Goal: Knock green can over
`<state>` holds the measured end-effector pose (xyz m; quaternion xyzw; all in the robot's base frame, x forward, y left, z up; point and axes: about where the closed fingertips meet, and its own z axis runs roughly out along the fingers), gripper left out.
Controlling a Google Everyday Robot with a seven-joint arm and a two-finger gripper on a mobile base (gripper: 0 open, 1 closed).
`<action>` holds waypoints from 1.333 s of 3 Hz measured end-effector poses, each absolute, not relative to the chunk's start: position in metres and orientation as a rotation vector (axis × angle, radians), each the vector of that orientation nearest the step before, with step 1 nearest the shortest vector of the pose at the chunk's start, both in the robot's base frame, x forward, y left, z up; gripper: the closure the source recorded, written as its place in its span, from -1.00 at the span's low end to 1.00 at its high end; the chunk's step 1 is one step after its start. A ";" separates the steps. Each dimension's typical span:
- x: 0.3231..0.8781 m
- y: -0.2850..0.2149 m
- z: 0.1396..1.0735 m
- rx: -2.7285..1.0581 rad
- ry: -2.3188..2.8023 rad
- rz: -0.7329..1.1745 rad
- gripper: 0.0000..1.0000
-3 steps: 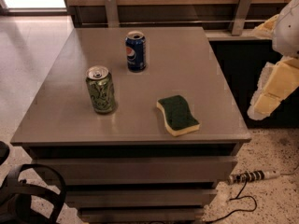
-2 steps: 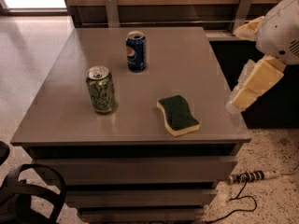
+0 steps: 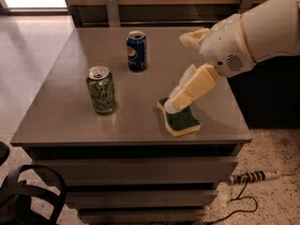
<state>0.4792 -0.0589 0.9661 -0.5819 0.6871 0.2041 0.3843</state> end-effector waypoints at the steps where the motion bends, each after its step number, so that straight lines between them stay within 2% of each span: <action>1: 0.484 -0.011 0.947 -1.409 1.665 0.682 -1.00; 4: 0.510 0.032 0.941 -1.362 1.602 0.710 -1.00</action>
Offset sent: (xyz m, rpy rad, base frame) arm 0.0046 0.0437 -0.0169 0.1411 0.0232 0.0363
